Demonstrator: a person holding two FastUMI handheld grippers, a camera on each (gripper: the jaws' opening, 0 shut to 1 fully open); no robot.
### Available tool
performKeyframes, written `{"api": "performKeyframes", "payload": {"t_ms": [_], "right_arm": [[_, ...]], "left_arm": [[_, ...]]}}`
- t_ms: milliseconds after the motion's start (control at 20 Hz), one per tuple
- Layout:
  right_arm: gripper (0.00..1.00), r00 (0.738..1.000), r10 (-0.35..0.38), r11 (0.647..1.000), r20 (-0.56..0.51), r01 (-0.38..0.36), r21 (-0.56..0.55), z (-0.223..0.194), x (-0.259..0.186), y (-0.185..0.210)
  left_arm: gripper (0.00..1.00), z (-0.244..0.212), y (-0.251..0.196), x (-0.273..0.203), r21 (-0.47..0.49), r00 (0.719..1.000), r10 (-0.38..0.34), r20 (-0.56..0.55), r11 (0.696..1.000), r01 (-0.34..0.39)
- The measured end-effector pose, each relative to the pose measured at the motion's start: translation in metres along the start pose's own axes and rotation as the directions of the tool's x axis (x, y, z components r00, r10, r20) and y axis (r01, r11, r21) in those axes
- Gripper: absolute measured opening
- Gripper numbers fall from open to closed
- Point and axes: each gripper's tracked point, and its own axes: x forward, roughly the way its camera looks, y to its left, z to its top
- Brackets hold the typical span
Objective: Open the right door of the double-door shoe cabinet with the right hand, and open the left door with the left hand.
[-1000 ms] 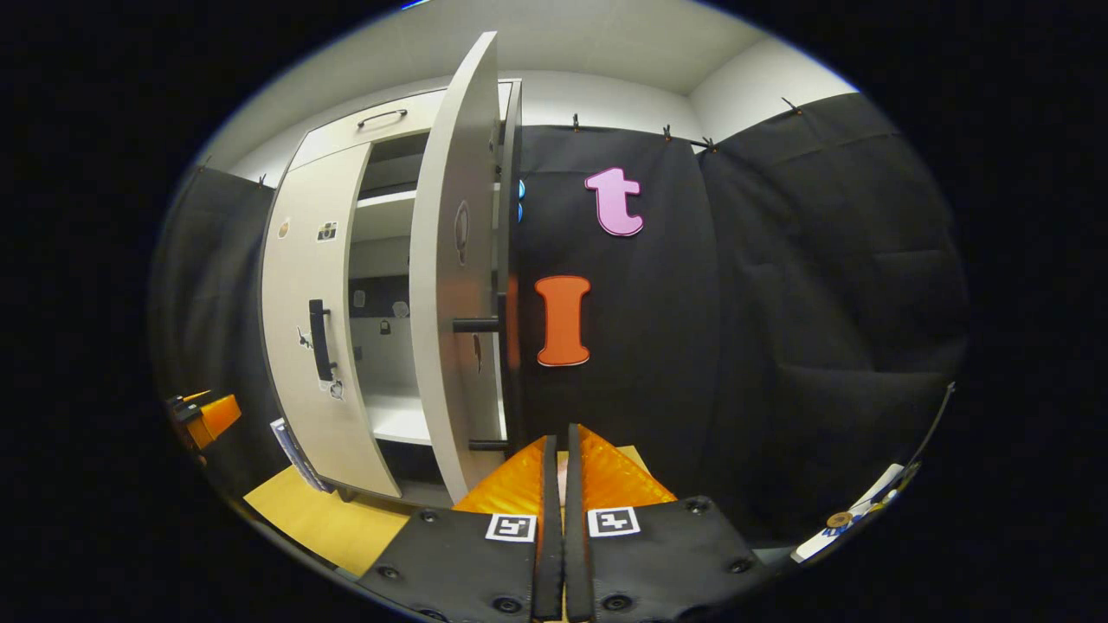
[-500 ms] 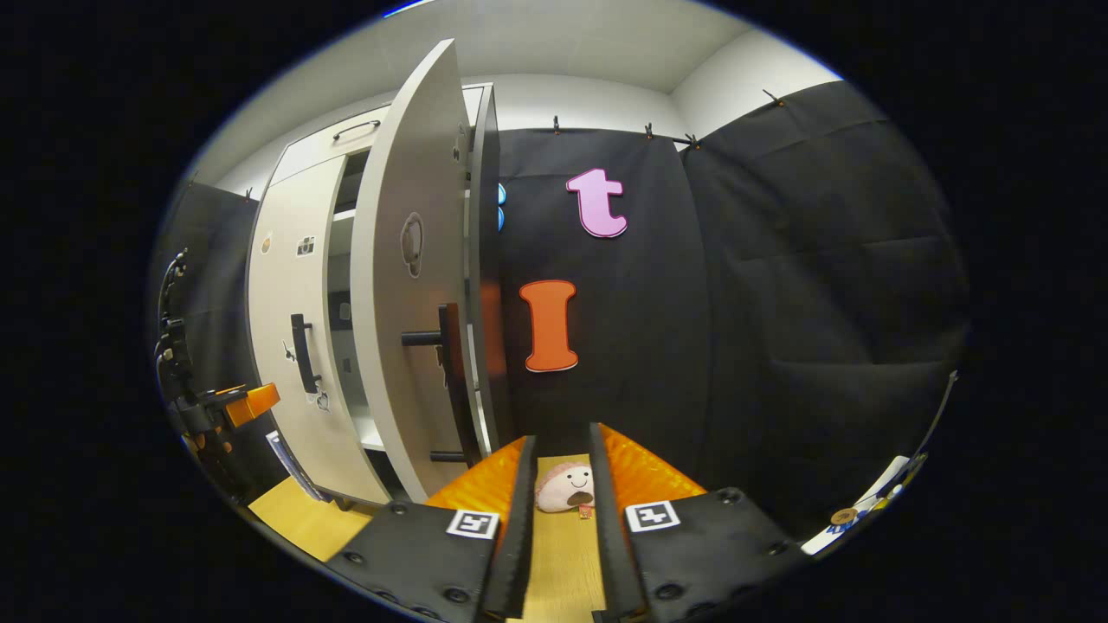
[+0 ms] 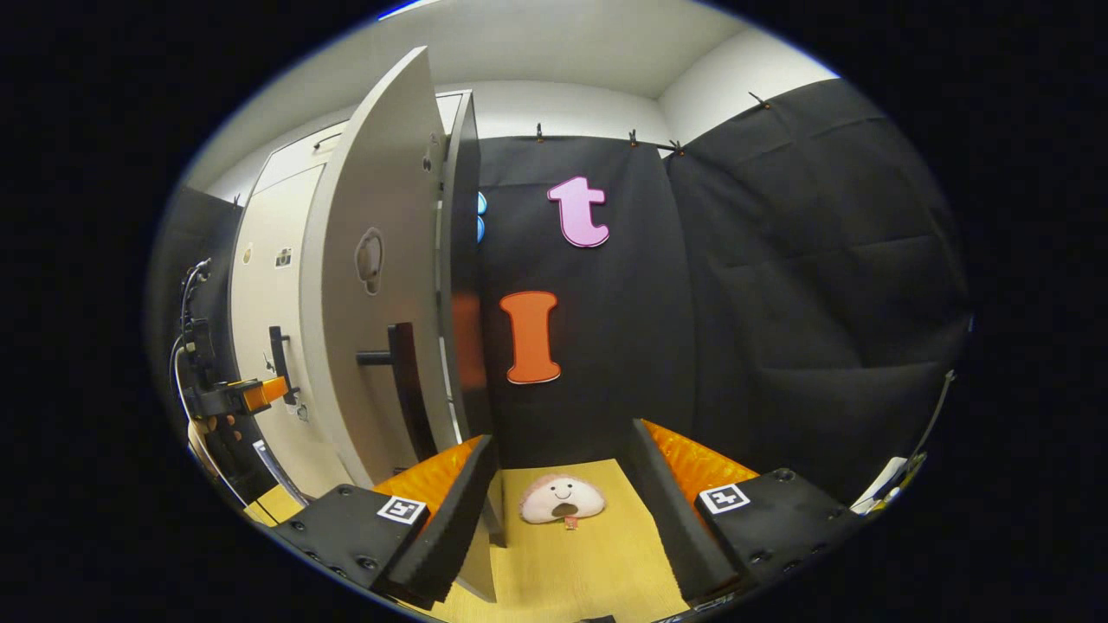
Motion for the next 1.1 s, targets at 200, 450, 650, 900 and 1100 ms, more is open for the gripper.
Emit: {"api": "performKeyframes", "payload": {"t_ms": [200, 450, 650, 900, 1100], "right_arm": [[0.99, 1.0, -0.004, 1.0, -0.001, 0.004, -0.001, 0.0, 0.003, 0.0], [0.92, 1.0, 0.001, 1.0, -0.008, -0.001, -0.01, -0.002, 0.007, -0.001], [0.92, 1.0, 0.003, 1.0, -0.008, -0.004, -0.004, -0.002, 0.008, -0.001], [0.99, 1.0, -0.003, 1.0, 0.0, 0.003, -0.013, 0.001, 0.008, -0.001], [0.99, 1.0, 0.011, 1.0, -0.003, -0.011, -0.028, 0.0, 0.004, -0.004]], "left_arm": [[0.94, -0.005, -0.007, 0.019, -0.01, 1.0, -0.023, -0.016, 1.0, 0.023], [0.84, -0.004, -0.009, 0.033, 0.017, 1.0, -0.026, -0.01, 1.0, 0.026], [0.6, -0.007, -0.011, 0.038, 0.013, 0.999, -0.038, -0.022, 0.999, 0.038], [0.33, -0.009, -0.019, 0.038, 0.027, 0.998, -0.053, -0.041, 0.998, 0.054], [0.22, -0.01, -0.018, 0.036, 0.005, 0.999, -0.045, -0.028, 0.999, 0.045]]}}
